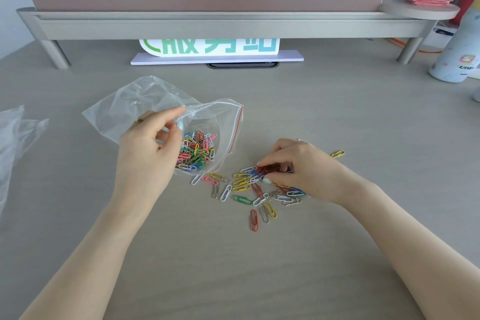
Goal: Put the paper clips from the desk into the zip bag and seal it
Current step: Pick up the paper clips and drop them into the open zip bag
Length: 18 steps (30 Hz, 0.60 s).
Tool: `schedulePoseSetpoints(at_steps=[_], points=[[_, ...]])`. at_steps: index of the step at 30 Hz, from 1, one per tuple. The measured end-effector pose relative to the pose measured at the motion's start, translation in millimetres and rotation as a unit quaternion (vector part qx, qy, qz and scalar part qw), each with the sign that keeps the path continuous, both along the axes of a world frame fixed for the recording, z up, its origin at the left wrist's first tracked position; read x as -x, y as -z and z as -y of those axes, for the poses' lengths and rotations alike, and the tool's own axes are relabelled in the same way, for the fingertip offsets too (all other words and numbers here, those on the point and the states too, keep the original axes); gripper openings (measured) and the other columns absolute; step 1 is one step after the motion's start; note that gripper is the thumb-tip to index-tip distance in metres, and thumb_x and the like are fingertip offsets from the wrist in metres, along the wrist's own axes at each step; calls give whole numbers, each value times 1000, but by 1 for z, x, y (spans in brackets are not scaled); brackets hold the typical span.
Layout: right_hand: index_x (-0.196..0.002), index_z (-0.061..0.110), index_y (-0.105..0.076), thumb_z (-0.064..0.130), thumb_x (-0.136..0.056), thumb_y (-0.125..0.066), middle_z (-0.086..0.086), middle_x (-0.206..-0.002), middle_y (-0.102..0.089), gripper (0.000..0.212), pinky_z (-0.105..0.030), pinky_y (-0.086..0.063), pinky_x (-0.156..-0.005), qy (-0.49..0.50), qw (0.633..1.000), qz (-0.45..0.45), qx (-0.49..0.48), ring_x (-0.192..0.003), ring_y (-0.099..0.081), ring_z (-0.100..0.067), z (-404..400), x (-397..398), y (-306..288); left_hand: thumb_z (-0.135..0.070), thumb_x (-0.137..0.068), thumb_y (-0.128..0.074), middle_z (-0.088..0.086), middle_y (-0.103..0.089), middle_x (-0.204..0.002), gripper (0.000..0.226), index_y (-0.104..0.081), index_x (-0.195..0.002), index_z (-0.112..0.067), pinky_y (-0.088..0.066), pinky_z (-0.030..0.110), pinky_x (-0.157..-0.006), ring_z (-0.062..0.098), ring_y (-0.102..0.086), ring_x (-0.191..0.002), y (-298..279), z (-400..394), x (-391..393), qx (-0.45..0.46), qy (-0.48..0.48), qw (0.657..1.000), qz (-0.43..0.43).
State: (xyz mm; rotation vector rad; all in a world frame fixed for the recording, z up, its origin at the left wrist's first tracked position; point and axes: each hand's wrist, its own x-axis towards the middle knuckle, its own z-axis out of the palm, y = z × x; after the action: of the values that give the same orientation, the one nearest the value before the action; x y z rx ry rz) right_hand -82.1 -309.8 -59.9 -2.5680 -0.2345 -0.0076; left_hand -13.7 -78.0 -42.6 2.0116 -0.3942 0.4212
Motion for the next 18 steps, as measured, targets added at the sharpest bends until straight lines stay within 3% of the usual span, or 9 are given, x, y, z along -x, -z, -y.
schedulePoseSetpoints(at_steps=[7, 12, 18], points=[[-88, 26, -71, 30, -85, -61, 3, -81, -55, 11, -38, -47, -67, 0, 998, 32, 52, -67, -50, -10, -4, 0, -4, -4, -87, -49, -13, -57, -83, 36, -64, -111, -26, -38, 5, -58, 9, -55, -72, 1, 1, 1, -5, 2, 1000, -2], [-83, 24, -70, 29, -85, -61, 9, -74, -47, 11, -40, -47, -65, -10, 997, 38, 62, -64, -51, -13, -5, -2, -5, -5, -87, -49, -13, -56, -83, 35, -65, -110, -26, -39, 6, -57, 13, -54, -70, 1, 1, 0, -5, 4, 1000, -6], [-85, 18, -72, 14, -84, -58, 2, -82, -56, 14, -41, -49, -66, -8, 996, 70, 56, -65, -56, -18, -8, -1, -1, -5, -87, -49, -13, -57, -84, 36, -64, -109, -30, -40, 8, -57, 13, -55, -70, 1, 1, 1, -6, 7, 1000, -6]])
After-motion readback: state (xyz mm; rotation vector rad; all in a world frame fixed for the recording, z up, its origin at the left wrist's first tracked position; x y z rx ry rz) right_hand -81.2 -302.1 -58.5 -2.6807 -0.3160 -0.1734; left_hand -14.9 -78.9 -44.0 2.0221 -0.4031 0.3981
